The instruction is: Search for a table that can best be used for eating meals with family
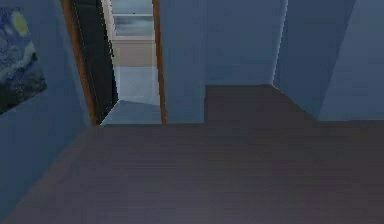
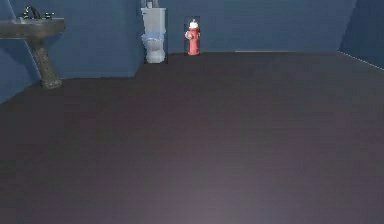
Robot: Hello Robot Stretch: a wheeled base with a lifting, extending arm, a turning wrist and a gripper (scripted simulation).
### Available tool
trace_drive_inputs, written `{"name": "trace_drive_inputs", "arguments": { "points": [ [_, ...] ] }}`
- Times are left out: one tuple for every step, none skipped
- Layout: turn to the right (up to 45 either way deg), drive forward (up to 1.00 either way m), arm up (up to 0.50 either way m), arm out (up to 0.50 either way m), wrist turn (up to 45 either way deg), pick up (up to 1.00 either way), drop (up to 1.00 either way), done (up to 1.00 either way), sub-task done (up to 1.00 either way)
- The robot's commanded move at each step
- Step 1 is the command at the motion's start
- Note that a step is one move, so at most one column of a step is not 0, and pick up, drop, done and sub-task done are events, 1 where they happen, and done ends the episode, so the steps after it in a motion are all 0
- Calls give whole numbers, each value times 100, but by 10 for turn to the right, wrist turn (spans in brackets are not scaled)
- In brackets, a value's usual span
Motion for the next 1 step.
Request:
{"name": "trace_drive_inputs", "arguments": {
  "points": [
    [0,65,0,0,0,0,0,0,0]
  ]
}}
